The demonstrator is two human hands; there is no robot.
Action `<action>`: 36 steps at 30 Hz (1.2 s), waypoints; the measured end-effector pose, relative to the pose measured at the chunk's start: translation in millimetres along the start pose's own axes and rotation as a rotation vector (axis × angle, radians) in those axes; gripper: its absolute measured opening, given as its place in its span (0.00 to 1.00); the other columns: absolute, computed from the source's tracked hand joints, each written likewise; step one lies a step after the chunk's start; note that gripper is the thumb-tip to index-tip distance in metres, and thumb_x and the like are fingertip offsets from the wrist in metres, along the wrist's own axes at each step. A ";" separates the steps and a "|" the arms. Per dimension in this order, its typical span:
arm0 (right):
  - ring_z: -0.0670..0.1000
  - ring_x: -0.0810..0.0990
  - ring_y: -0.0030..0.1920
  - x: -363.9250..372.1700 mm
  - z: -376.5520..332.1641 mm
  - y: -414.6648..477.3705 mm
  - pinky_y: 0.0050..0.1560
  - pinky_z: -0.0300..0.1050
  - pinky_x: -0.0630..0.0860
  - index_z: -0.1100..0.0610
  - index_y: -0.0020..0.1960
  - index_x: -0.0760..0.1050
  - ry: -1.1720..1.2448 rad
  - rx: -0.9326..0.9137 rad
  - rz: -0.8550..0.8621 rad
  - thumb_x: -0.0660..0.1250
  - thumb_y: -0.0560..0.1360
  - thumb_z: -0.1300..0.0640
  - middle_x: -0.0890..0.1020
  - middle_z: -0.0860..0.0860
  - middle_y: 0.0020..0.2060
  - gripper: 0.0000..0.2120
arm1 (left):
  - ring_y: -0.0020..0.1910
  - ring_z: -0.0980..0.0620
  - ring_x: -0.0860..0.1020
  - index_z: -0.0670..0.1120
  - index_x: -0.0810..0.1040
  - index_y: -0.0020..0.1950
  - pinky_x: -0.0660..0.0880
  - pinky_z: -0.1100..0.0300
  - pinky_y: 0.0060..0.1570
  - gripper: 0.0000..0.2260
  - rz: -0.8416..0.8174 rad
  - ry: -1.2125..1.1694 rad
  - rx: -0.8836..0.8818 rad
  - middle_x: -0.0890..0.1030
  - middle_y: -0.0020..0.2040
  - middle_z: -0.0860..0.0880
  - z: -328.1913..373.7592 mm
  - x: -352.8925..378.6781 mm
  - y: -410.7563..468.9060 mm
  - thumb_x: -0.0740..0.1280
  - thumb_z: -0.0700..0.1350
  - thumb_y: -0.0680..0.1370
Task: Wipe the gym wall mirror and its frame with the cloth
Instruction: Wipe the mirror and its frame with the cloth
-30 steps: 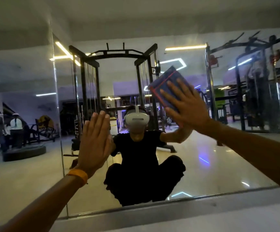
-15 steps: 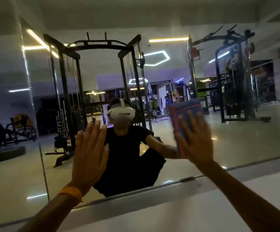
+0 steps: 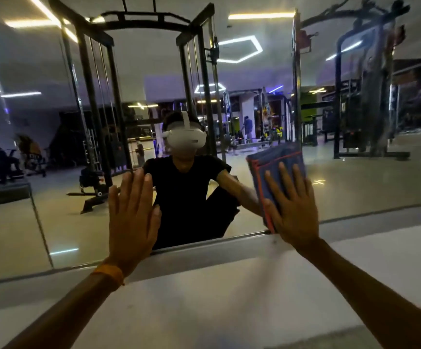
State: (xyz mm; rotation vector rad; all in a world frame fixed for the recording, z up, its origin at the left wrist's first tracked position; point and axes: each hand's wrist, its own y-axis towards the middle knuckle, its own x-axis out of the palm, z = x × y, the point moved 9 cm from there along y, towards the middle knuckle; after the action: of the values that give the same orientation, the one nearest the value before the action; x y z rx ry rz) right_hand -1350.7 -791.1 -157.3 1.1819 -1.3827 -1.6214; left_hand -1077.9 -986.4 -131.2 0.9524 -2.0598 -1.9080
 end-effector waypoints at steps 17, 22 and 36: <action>0.63 0.55 0.82 11.8 -31.4 -62.3 0.80 0.66 0.53 0.51 0.83 0.58 -0.020 -0.447 -0.236 0.57 0.83 0.47 0.60 0.56 0.82 0.29 | 0.83 0.37 0.52 0.37 0.56 0.83 0.53 0.31 0.78 0.28 -0.152 -0.014 0.100 0.54 0.84 0.37 -16.1 -7.1 -46.8 0.53 0.49 0.85; 0.62 0.55 0.82 47.9 -148.7 -49.0 0.81 0.63 0.50 0.52 0.81 0.63 0.056 -0.519 -0.253 0.53 0.86 0.45 0.62 0.56 0.81 0.26 | 0.83 0.37 0.52 0.38 0.56 0.83 0.52 0.33 0.79 0.28 -0.163 -0.005 0.103 0.54 0.84 0.37 -16.0 -5.8 -49.0 0.52 0.50 0.86; 0.64 0.56 0.82 16.9 -50.3 -62.1 0.74 0.73 0.57 0.53 0.80 0.65 -0.052 -0.232 -0.228 0.63 0.81 0.39 0.62 0.58 0.81 0.32 | 0.83 0.37 0.53 0.37 0.58 0.82 0.53 0.29 0.77 0.27 -0.142 -0.107 0.117 0.55 0.83 0.38 -2.7 0.1 -58.7 0.56 0.47 0.85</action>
State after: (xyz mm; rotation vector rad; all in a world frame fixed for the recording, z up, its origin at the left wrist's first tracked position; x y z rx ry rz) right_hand -1306.1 -812.1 -222.5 1.1981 -1.0849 -1.9257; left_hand -1057.2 -987.1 -186.2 1.0706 -2.2426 -1.9652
